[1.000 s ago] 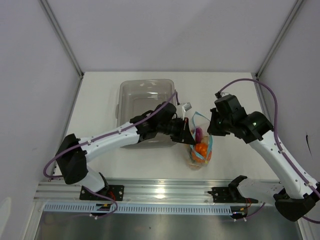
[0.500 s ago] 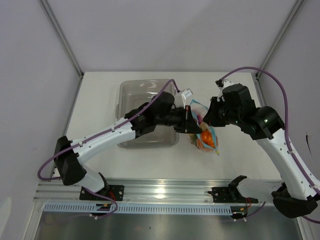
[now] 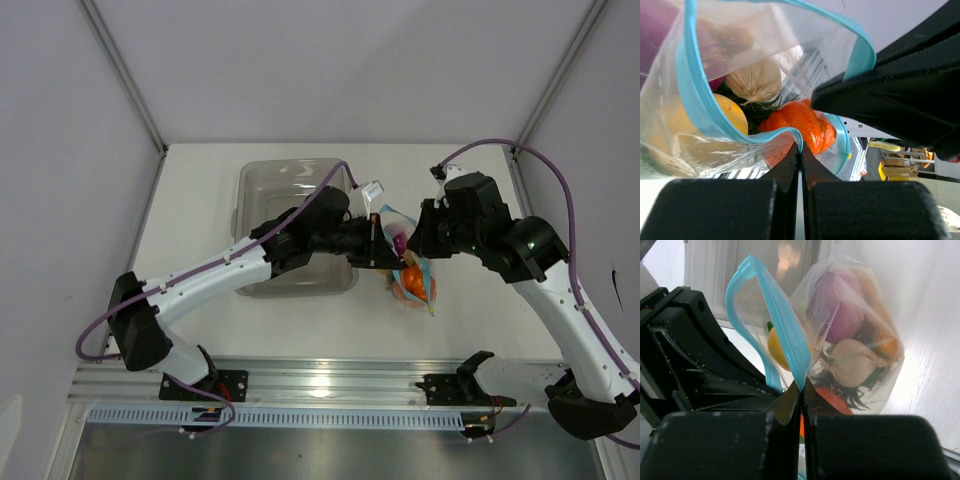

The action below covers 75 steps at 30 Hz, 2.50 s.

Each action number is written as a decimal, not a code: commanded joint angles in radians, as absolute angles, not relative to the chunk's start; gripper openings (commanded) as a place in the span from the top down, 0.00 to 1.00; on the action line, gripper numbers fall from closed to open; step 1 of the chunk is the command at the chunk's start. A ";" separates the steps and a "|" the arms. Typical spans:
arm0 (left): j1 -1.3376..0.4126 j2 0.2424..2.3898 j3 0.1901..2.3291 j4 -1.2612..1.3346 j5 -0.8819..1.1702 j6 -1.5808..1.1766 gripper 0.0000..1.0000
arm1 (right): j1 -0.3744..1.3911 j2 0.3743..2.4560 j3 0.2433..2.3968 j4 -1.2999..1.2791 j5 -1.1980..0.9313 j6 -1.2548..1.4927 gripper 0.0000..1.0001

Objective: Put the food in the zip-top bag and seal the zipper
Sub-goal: Adjust the zipper food storage bag at the center of the board.

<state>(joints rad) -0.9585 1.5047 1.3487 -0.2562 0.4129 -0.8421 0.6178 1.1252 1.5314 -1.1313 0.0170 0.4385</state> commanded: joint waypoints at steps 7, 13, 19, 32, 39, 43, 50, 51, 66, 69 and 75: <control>-0.954 1.460 1.356 -0.206 0.434 -0.838 0.99 | 0.620 1.065 1.493 -1.146 0.058 0.463 1.00; -0.940 1.482 1.345 -0.276 0.527 -0.752 0.99 | 0.617 1.061 1.509 -1.248 0.210 0.433 1.00; -0.936 1.413 1.249 -0.252 0.578 -0.704 0.99 | 0.614 1.054 1.568 -1.328 0.226 0.436 1.00; -0.936 1.456 1.218 -0.152 0.678 -0.773 0.99 | 0.614 1.095 1.569 -1.336 0.108 0.402 0.63; -0.936 1.474 1.232 -0.143 0.690 -0.785 0.99 | 0.612 1.068 1.716 -1.431 0.046 0.304 0.39; -0.936 1.476 1.244 -0.156 0.690 -0.772 0.99 | 0.656 1.063 1.756 -1.425 -0.058 0.268 0.37; -0.936 1.456 1.218 -0.172 0.667 -0.758 0.99 | 0.683 1.112 1.649 -1.402 -0.207 0.278 0.43; -0.936 1.451 1.212 -0.167 0.663 -0.759 0.99 | 0.683 1.112 1.635 -1.401 -0.218 0.276 0.45; -0.936 1.431 1.160 -0.170 0.670 -0.738 0.99 | 0.683 1.101 1.376 -1.328 -0.258 0.285 0.48; -0.936 1.431 1.158 -0.173 0.675 -0.733 0.99 | 0.683 1.101 1.373 -1.338 -0.221 0.279 0.46; -0.936 1.427 1.146 -0.170 0.684 -0.730 0.99 | 0.683 1.118 1.378 -1.342 -0.156 0.272 0.39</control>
